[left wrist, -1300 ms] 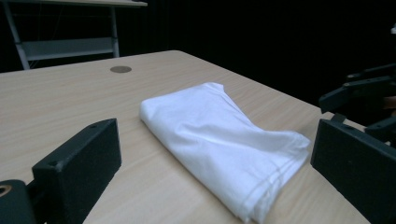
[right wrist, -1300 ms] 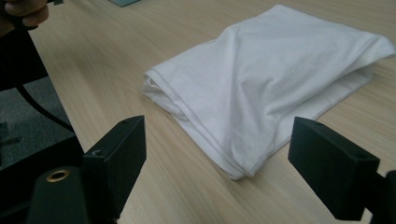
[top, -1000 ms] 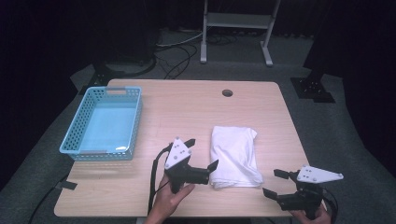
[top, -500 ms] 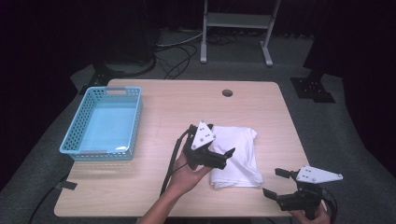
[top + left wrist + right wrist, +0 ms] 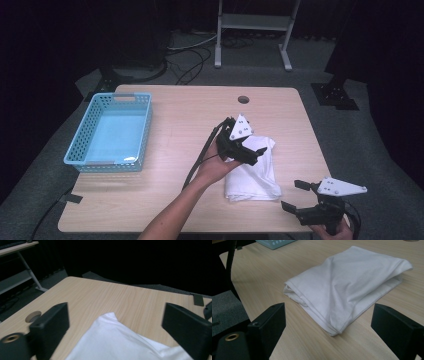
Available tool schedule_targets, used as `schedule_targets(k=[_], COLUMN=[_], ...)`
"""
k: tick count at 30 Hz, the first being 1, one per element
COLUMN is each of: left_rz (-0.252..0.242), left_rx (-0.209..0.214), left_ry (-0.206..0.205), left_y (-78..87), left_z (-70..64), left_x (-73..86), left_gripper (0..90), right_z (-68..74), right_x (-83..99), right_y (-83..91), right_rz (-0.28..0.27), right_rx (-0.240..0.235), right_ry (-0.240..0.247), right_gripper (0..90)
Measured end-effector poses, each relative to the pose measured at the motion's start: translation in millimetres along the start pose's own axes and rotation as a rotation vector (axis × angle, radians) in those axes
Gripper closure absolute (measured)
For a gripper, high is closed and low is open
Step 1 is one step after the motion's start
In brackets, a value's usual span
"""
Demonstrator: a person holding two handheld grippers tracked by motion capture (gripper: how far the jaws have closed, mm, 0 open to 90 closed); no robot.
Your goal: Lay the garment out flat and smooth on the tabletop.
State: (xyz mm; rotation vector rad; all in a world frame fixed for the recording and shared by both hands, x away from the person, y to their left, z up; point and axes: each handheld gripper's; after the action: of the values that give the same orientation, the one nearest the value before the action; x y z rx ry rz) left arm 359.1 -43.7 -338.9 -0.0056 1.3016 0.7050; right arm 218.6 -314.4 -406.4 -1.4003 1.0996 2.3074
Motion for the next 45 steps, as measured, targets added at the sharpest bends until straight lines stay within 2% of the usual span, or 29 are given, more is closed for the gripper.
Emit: schedule_targets(k=[1, 4, 6, 8, 11, 12, 13, 15, 17, 20, 22, 24, 26, 29, 31, 33, 37, 40, 43, 45], left_rz=[0.000, 0.025, 0.031, 0.067, 0.089, 0.129, 0.129, 0.158, 0.168, 0.172, 0.201, 0.211, 0.225, 0.255, 0.275, 0.282, 0.320, 0.318, 0.318, 0.335], left_rx=[0.000, 0.026, 0.033, 0.060, 0.090, 0.111, 0.111, 0.149, 0.157, 0.186, 0.211, 0.218, 0.227, 0.249, 0.257, 0.265, 0.295, 0.315, 0.341, 0.362], left_ry=[0.000, 0.004, 0.002, -0.016, -0.024, -0.027, -0.027, -0.022, -0.021, 0.001, 0.008, 0.005, -0.018, -0.042, -0.052, -0.067, -0.062, -0.052, -0.058, -0.069], left_y=[0.0, -17.7, -22.3, -37.0, -47.3, -58.4, -58.4, -71.8, -75.9, -86.7, -97.7, -101.1, -106.9, -118.4, -124.7, -128.8, -137.6, -140.7, -143.9, -146.4], left_z=[0.0, 11.5, 13.7, 19.2, 21.6, 24.0, 24.0, 28.5, 30.2, 34.8, 37.9, 38.1, 37.9, 36.7, 36.3, 36.6, 40.8, 43.4, 42.6, 41.1], left_x=[0.0, -0.2, 0.2, 0.6, 1.0, 1.8, 1.8, 5.1, 6.0, 9.8, 11.9, 12.0, 11.7, 10.6, 10.1, 10.5, 13.7, 15.0, 16.5, 18.4], left_gripper=[8.5, 8.5, 8.5, 8.5, 8.5, 8.6, 10.7, 14.1, 14.2, 16.2, 16.2, 16.7, 22.2, 24.8, 25.7, 31.1, 36.0, 41.2, 46.3, 50.1], right_z=[0.0, -0.7, -1.0, -2.1, -3.9, -5.9, -5.9, -7.7, -8.4, -8.6, -8.9, -8.9, -9.1, -9.9, -10.8, -11.4, -10.8, -10.4, -10.7, -11.3], right_x=[0.0, 0.4, 0.5, 0.9, 1.3, 1.6, 1.6, 2.3, 2.5, 2.7, 2.7, 2.7, 2.7, 2.8, 2.9, 3.2, 4.0, 3.7, 3.2, 3.2], right_y=[0.0, -1.9, -2.4, -3.2, -4.3, -5.5, -5.5, -7.1, -8.2, -10.0, -11.5, -12.2, -13.9, -16.0, -16.7, -17.7, -19.7, -21.4, -25.8, -29.1], right_rz=[0.000, 0.005, 0.005, 0.005, 0.008, 0.015, 0.015, 0.016, 0.019, 0.025, 0.028, 0.031, 0.037, 0.048, 0.057, 0.063, 0.076, 0.089, 0.107, 0.121], right_rx=[0.000, 0.000, 0.002, 0.003, 0.004, 0.005, 0.005, 0.004, 0.006, 0.002, -0.005, -0.007, -0.005, -0.004, -0.007, -0.011, -0.004, -0.010, -0.010, -0.010], right_ry=[0.000, -0.001, -0.001, -0.005, -0.007, -0.011, -0.011, -0.023, -0.018, -0.020, -0.022, -0.019, -0.014, -0.011, -0.012, -0.012, -0.002, 0.004, 0.011, 0.012], right_gripper=[11.9, 11.9, 11.9, 11.9, 11.9, 11.9, 11.9, 12.0, 12.0, 12.1, 12.9, 13.2, 13.4, 14.8, 19.6, 21.1, 27.2, 31.5, 35.0, 37.9])
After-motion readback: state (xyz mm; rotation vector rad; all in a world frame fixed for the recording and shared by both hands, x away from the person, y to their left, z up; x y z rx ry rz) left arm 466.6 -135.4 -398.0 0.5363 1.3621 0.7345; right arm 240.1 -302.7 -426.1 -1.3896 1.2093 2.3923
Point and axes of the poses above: each handheld gripper's, and its own axes: y roughly backward along the jaws, x roughly out of its underside, z roughly to its left, and after that the axes turned 9 degrees about -y, right-handed
